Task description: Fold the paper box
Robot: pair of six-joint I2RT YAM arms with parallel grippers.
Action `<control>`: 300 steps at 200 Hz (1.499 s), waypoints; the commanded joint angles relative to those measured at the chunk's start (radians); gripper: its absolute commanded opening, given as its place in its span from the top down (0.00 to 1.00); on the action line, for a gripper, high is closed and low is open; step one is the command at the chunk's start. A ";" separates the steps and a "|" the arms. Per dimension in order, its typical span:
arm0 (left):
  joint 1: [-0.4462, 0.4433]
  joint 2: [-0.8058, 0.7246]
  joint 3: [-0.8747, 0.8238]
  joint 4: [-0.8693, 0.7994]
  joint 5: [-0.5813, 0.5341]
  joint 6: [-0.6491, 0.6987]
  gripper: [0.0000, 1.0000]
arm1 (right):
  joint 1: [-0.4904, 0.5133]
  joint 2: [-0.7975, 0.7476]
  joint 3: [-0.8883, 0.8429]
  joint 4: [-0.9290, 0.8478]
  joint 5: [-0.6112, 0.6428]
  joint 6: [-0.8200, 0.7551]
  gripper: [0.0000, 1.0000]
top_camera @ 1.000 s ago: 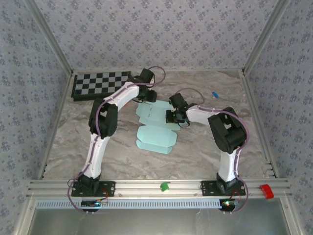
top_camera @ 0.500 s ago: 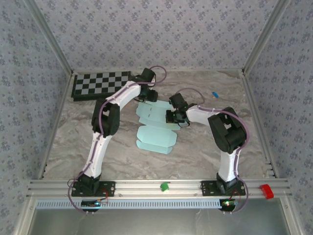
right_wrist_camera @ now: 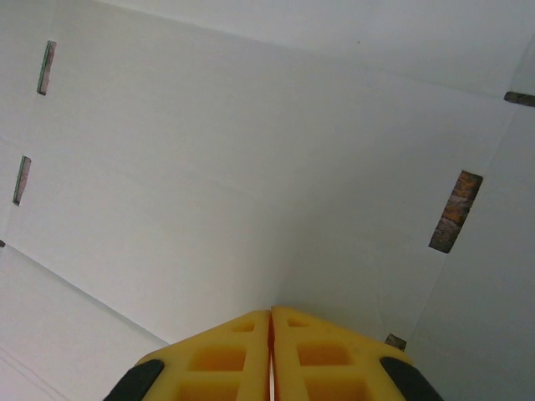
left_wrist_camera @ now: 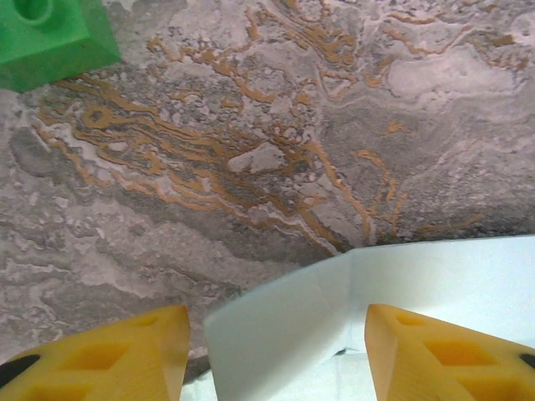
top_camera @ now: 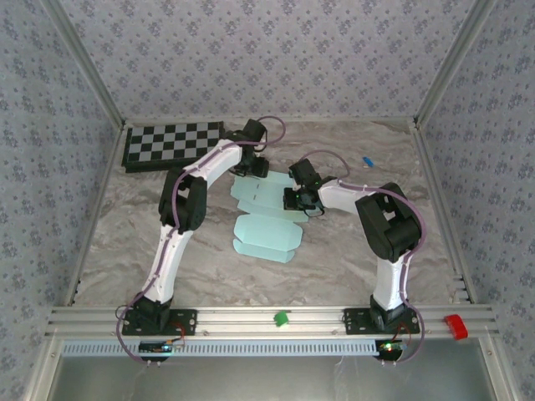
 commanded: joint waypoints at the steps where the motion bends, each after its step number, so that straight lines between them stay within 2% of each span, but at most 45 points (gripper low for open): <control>1: 0.007 -0.019 -0.008 -0.004 -0.049 -0.006 0.39 | -0.001 0.037 -0.022 -0.043 0.014 0.013 0.90; 20: 0.005 -0.016 -0.008 -0.002 -0.027 0.000 0.39 | 0.000 0.039 -0.022 -0.043 0.014 0.012 0.90; 60: 0.001 -0.022 -0.014 0.021 0.069 0.027 0.46 | -0.001 0.045 -0.020 -0.044 0.016 0.013 0.90; 78: 0.002 -0.029 -0.014 0.021 0.083 0.029 0.52 | -0.001 0.047 -0.019 -0.047 0.014 0.014 0.90; 160: -0.020 -0.092 -0.036 0.058 0.114 0.060 0.58 | 0.000 0.050 -0.019 -0.054 0.021 0.012 0.90; 300: -0.037 0.009 0.034 0.053 0.259 0.061 0.58 | 0.000 0.062 -0.025 -0.056 0.023 0.005 0.91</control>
